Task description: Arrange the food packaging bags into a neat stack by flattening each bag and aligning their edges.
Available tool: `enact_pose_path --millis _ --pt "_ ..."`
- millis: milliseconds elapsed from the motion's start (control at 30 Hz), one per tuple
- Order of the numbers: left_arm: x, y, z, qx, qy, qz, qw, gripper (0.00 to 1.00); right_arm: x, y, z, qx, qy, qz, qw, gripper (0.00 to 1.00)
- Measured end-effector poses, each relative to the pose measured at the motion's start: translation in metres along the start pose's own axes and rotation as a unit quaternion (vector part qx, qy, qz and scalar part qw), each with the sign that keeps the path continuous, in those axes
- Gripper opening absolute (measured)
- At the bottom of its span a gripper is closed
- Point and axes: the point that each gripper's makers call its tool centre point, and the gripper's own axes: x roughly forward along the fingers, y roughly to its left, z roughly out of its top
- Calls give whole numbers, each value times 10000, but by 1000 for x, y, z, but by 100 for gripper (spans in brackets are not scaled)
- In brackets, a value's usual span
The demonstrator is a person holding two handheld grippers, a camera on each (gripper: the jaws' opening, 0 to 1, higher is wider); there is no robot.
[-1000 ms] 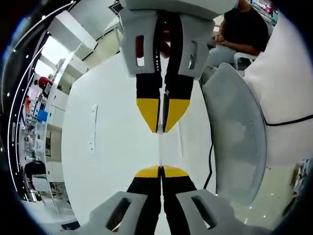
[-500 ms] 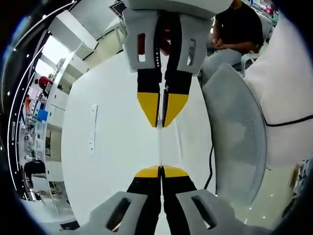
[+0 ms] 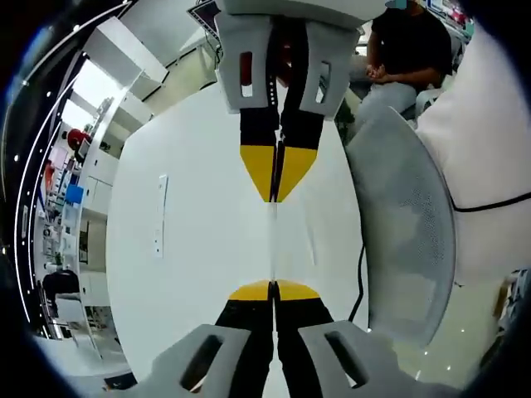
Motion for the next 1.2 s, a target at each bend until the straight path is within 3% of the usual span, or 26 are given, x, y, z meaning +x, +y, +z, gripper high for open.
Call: enact_pose_path --millis 467,1200 --pt "-1 -3 5 -37 -66 -25 10000 0 6 -5 8 175 -199 37 9996 2" --pt "2 0 2 -173 -117 -13 9998 0 12 -9 11 288 -206 130 9993 0"
